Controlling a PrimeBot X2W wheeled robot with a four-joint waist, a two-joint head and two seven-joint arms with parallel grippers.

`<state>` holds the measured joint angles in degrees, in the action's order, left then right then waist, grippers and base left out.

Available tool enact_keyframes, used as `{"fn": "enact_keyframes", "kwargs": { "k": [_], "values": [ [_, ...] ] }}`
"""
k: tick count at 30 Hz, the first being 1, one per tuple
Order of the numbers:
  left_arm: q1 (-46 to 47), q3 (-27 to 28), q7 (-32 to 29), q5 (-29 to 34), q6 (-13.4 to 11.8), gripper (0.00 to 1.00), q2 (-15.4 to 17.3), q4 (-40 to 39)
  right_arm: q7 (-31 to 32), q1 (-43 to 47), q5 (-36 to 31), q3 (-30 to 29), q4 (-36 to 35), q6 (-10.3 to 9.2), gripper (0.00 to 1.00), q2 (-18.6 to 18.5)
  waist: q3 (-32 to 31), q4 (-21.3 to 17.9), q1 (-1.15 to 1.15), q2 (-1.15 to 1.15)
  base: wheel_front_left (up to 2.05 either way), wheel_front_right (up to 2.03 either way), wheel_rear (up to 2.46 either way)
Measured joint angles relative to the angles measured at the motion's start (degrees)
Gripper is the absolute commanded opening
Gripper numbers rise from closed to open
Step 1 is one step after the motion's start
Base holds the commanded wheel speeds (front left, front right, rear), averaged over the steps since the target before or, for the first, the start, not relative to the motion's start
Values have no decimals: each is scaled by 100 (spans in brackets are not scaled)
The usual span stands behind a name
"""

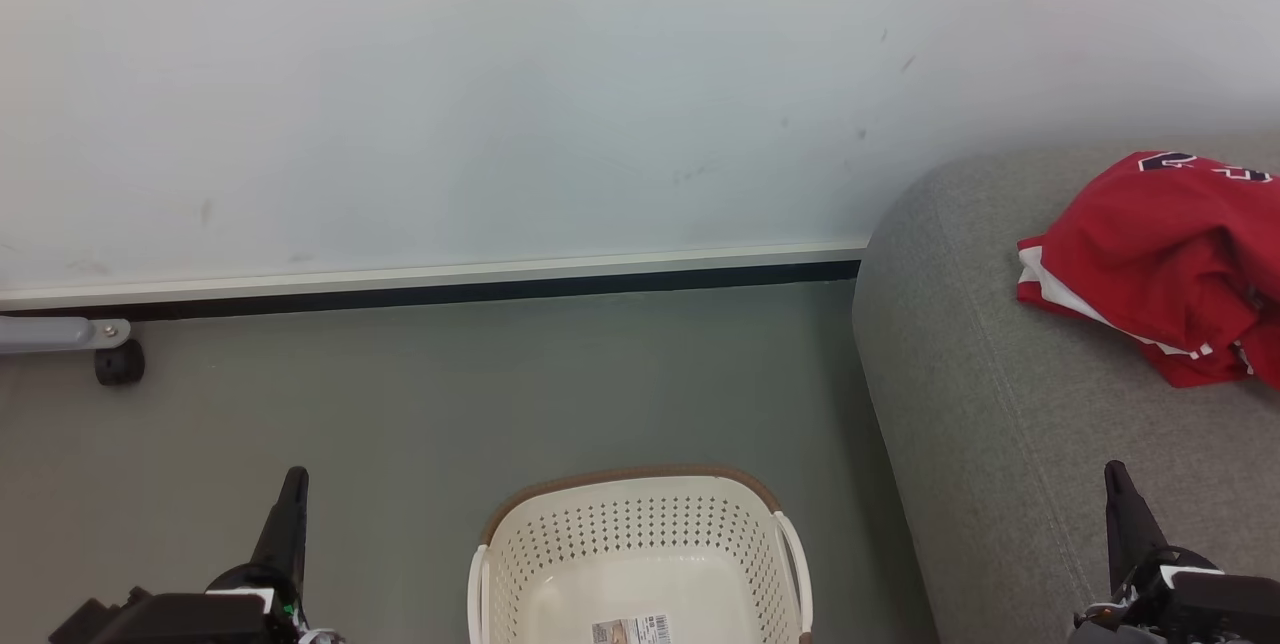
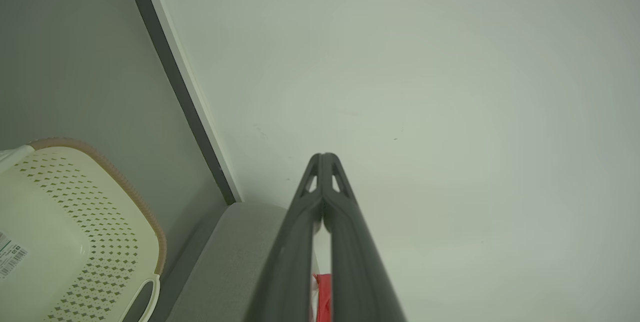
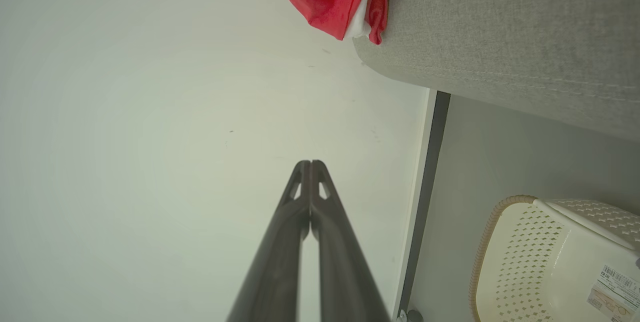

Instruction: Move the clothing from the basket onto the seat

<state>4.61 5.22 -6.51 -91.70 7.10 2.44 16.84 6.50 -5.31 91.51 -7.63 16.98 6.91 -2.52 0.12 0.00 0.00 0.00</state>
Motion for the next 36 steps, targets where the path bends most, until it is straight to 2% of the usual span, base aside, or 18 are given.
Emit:
{"fn": "enact_keyframes", "kwargs": {
  "k": [36],
  "values": [
    [0,0,0,0,0,0,0,-1,0,0,0,0,0,0,0,0,0,0,0,0,0,0,0]
  ]
}}
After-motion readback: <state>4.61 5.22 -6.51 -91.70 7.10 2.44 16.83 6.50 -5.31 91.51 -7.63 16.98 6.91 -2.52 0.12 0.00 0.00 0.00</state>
